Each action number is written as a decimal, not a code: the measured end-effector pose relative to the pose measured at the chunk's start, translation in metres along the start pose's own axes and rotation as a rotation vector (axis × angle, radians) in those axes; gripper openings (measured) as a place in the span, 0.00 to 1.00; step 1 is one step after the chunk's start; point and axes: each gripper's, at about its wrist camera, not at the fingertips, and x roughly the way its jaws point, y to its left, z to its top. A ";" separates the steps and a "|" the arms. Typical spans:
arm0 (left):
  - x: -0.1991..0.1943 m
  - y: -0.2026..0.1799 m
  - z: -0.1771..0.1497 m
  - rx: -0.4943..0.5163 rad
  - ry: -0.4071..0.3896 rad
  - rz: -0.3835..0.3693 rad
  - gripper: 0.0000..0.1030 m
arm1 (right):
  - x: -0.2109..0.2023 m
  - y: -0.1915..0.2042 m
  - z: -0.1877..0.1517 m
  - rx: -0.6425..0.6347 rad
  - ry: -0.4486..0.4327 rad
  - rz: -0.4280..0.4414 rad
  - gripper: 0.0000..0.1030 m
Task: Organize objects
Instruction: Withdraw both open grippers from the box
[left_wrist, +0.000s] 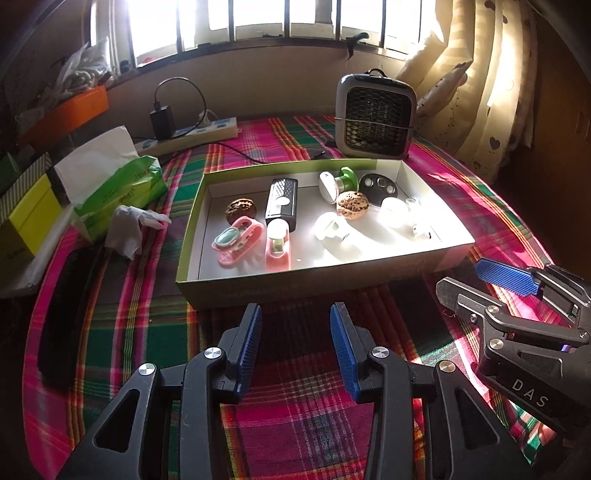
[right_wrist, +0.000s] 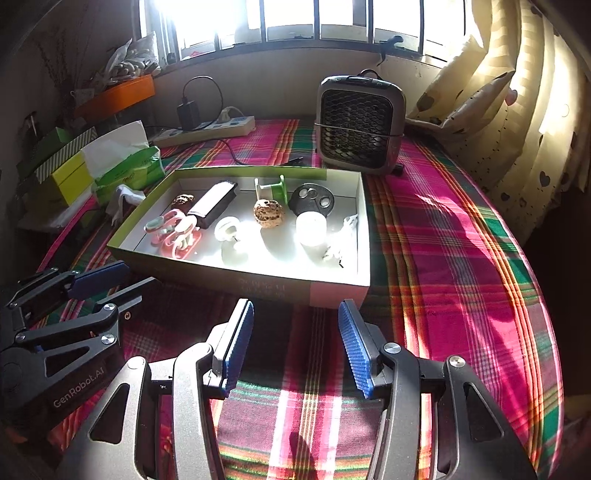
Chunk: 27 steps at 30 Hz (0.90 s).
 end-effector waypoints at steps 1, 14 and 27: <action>0.000 0.002 -0.003 -0.010 0.007 0.005 0.36 | 0.001 0.000 -0.002 0.000 0.004 -0.001 0.48; 0.004 0.010 -0.028 -0.060 0.061 0.059 0.36 | 0.005 0.007 -0.028 -0.002 0.059 0.009 0.49; -0.001 0.005 -0.036 -0.078 0.030 0.101 0.37 | 0.003 0.006 -0.038 -0.009 0.063 -0.012 0.62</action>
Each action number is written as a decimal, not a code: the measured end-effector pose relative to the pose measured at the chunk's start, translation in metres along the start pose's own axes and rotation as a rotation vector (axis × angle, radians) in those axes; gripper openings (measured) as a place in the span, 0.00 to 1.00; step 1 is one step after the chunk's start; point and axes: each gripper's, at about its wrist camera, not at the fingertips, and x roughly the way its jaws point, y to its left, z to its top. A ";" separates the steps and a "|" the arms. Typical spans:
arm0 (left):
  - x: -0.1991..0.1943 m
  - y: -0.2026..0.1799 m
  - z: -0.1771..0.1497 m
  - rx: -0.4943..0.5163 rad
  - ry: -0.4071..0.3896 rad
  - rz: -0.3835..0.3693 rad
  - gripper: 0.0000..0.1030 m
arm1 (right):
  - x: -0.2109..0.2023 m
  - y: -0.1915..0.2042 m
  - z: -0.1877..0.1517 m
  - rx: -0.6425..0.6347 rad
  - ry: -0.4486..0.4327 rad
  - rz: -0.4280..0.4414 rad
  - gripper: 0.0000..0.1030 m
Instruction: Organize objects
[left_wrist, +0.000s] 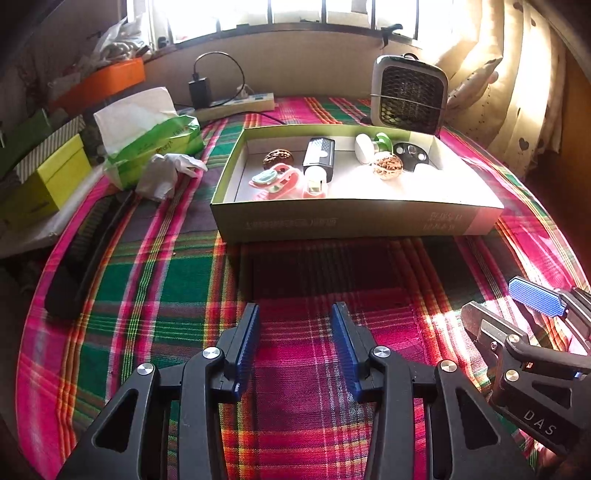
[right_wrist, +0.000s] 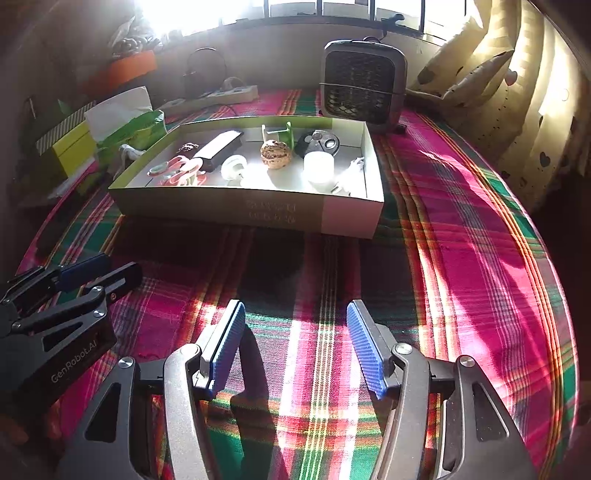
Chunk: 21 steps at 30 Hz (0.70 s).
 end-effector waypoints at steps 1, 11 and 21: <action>0.000 0.000 0.000 -0.006 0.001 -0.002 0.37 | 0.000 0.000 -0.001 -0.003 -0.001 -0.004 0.64; -0.001 0.000 -0.002 -0.011 0.000 0.003 0.38 | -0.002 -0.001 -0.005 0.001 0.001 -0.024 0.67; -0.001 0.000 -0.002 -0.014 0.000 0.000 0.39 | 0.000 -0.003 -0.005 0.016 0.009 -0.041 0.75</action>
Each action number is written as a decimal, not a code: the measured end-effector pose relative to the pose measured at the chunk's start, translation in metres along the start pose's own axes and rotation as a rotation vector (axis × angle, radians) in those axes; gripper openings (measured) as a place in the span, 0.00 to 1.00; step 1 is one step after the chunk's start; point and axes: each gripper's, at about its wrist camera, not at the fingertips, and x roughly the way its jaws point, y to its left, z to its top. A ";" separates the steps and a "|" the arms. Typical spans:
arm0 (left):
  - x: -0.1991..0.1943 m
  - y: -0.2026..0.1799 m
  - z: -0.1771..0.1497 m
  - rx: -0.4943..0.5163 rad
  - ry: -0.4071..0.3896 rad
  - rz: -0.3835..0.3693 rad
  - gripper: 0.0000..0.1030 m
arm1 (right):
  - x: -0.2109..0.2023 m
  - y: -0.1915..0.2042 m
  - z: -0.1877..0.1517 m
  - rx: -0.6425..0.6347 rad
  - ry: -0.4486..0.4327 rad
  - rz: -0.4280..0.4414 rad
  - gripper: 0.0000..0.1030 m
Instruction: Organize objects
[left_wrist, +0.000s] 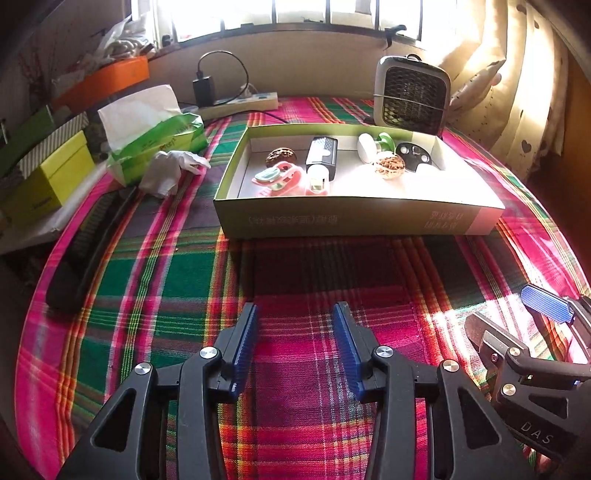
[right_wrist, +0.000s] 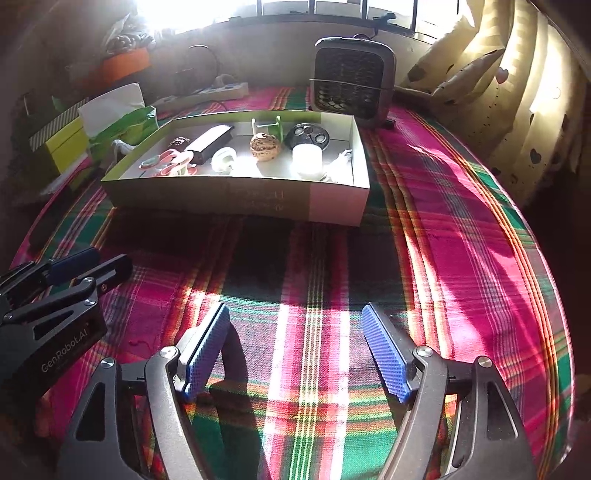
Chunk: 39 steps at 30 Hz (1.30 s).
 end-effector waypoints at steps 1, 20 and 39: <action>0.000 0.000 0.000 0.000 0.000 0.000 0.39 | 0.000 0.000 0.000 0.003 0.001 -0.001 0.77; 0.000 0.000 0.000 -0.001 0.000 0.000 0.39 | 0.001 0.000 0.001 0.003 0.002 -0.002 0.79; 0.000 0.000 0.000 -0.001 0.000 0.000 0.40 | 0.001 0.001 0.001 0.003 0.003 -0.002 0.80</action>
